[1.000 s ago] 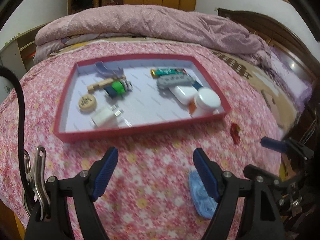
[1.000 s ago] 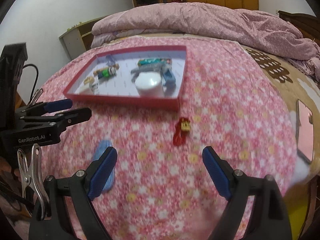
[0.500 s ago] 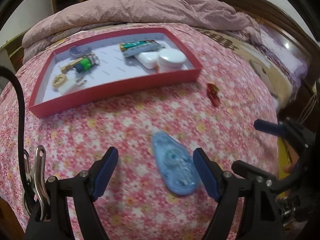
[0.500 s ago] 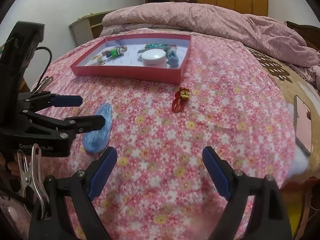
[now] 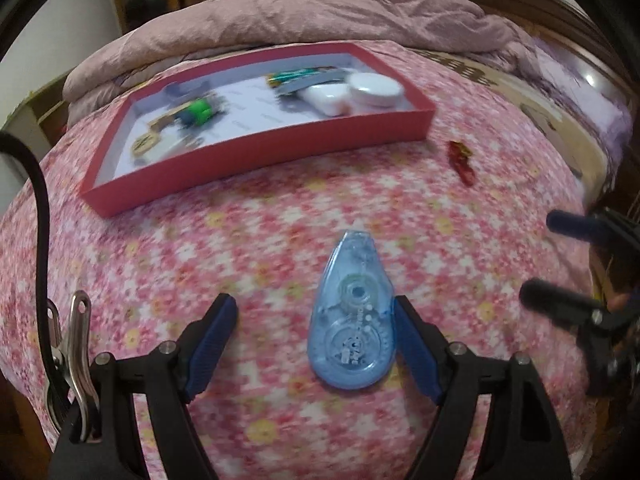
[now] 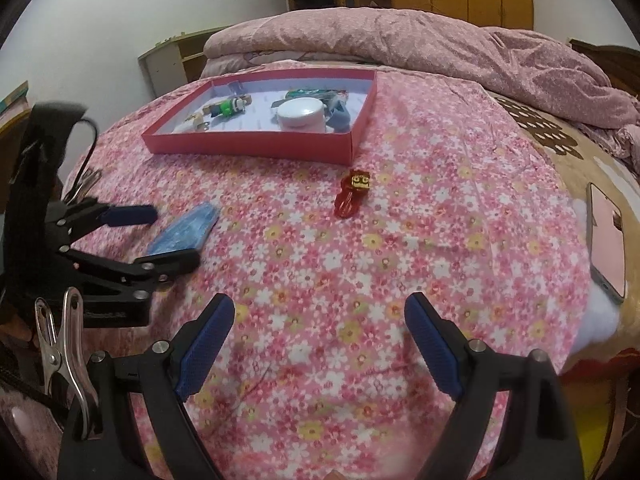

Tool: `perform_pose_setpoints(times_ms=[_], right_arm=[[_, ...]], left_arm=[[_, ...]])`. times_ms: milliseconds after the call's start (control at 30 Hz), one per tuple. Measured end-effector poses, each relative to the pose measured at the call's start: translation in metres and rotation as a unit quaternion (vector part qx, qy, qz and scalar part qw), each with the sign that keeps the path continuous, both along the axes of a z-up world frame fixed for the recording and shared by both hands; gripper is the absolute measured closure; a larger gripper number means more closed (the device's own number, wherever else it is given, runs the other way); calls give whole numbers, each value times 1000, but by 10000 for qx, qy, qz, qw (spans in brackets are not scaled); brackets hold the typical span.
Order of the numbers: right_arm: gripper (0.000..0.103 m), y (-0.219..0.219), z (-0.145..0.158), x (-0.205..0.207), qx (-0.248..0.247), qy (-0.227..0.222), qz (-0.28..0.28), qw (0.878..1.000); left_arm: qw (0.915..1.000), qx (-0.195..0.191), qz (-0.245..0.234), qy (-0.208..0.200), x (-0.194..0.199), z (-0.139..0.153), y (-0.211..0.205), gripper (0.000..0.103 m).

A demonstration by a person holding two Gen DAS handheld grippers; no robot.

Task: Organize rigid objects
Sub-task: 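Move the left tool to the blue tape dispenser while the right tool approaches the red toy, then grasp the blue tape dispenser with the left tool while the right tool grasps the red toy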

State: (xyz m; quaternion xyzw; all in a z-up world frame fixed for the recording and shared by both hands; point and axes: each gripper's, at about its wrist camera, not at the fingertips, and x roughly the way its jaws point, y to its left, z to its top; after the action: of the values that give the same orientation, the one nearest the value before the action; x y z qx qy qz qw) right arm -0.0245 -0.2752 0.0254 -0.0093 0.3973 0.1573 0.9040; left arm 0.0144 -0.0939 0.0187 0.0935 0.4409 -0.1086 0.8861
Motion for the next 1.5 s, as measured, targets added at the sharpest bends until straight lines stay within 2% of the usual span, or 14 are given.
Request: perform_pose_setpoints(times_ms=[100, 200, 300, 467, 600, 700, 800, 933, 967, 1033, 1067, 1100, 1167, 1500], right_arm=[[14, 4, 1, 12, 20, -101, -67, 9999], [15, 14, 3, 24, -221, -278, -158, 9992], [26, 23, 5, 42, -283, -235, -181, 9992], [33, 32, 0, 67, -358, -238, -487, 9979], [33, 32, -7, 76, -214, -235, -722, 9969], [29, 32, -9, 76, -144, -315, -672, 9971], [28, 29, -9, 75, -32, -317, -666, 9973], [31, 30, -10, 71, -84, -381, -713, 9967], [35, 28, -11, 69, -85, -395, -772, 9962], [54, 22, -10, 66, -23, -410, -949, 9946], [59, 16, -10, 66, 74, -408, -1038, 9937], [69, 11, -10, 66, 161, -401, -1147, 9925], [79, 4, -10, 67, 280, -379, -1262, 9909], [80, 1, -7, 65, 551, -325, -1125, 9916]], left_arm=[[9999, -8, 144, -69, 0, 1, 12, 20], [9998, -43, 171, -123, -1, 1, 18, 20], [9997, -37, 142, -207, -1, 0, 18, 20], [9995, -92, 109, -276, -1, -3, 14, 14], [9989, -114, 158, -424, -5, -6, 10, 12], [9987, -116, 170, -467, -6, -6, 11, 12], [9979, -104, 220, -594, -14, -6, 9, 17], [9972, -101, 67, -735, -25, -4, 2, 35], [9972, -126, 32, -735, -25, -4, 1, 39], [9972, -172, -13, -731, -26, -3, 1, 41], [9971, -196, -28, -729, -26, -3, 1, 44], [9971, -210, -41, -728, -26, -2, 1, 46], [9970, -225, -74, -740, -27, -1, 1, 59], [9969, -505, -55, -599, -22, 3, 7, 61]])
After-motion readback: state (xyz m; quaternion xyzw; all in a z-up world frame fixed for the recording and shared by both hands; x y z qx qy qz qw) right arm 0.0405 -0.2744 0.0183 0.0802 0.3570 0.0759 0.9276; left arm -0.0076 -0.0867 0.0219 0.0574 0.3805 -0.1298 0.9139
